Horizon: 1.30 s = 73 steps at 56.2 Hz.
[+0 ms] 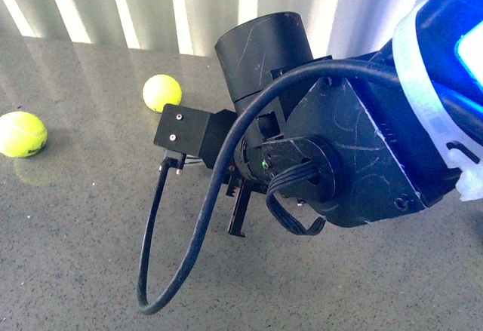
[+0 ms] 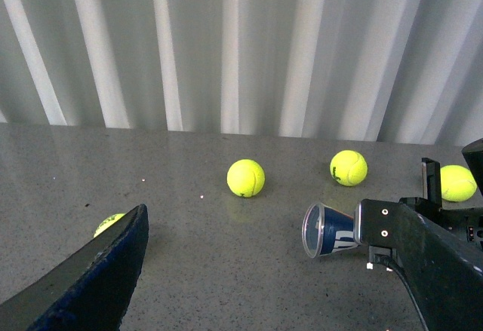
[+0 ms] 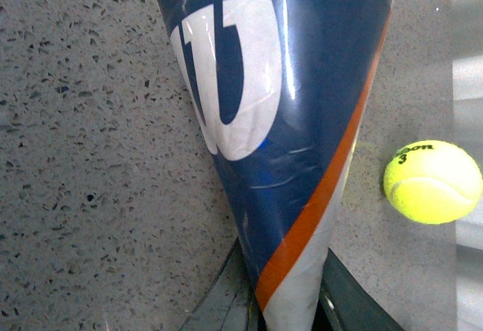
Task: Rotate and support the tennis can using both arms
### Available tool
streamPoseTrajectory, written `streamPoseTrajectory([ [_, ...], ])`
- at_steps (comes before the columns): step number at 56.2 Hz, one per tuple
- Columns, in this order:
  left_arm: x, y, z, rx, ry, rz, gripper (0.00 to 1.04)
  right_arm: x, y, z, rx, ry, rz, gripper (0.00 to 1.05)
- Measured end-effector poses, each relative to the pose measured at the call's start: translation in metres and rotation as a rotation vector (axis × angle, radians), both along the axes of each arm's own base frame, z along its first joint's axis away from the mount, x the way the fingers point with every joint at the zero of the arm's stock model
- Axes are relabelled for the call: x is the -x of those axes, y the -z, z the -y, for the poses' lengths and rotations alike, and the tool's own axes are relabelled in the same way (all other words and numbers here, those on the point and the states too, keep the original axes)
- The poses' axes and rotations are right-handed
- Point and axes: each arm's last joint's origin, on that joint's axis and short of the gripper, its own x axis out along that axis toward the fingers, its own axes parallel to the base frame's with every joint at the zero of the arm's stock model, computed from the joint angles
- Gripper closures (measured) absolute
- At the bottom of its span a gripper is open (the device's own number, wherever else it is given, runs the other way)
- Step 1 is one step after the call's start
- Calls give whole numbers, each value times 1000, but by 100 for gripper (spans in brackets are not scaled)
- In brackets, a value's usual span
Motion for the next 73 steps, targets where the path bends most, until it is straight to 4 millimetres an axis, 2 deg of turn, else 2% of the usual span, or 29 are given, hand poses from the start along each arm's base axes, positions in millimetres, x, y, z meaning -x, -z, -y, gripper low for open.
streamPoseTrajectory([
  [28,0,0,0,0,0,0,7,1,5,-6,-22,25,-53,99],
  [38,0,0,0,0,0,0,7,3,6,-6,-45,49,-85,66],
  [44,0,0,0,0,0,0,7,4,8,-5,-46,56,-98,42],
  [51,0,0,0,0,0,0,7,9,11,-1,-35,56,-114,24],
  [56,0,0,0,0,0,0,7,14,8,4,-26,59,-127,6],
  [68,0,0,0,0,0,0,7,24,-15,14,-37,60,-113,7],
  [73,0,0,0,0,0,0,7,29,-22,25,-32,75,-115,7],
])
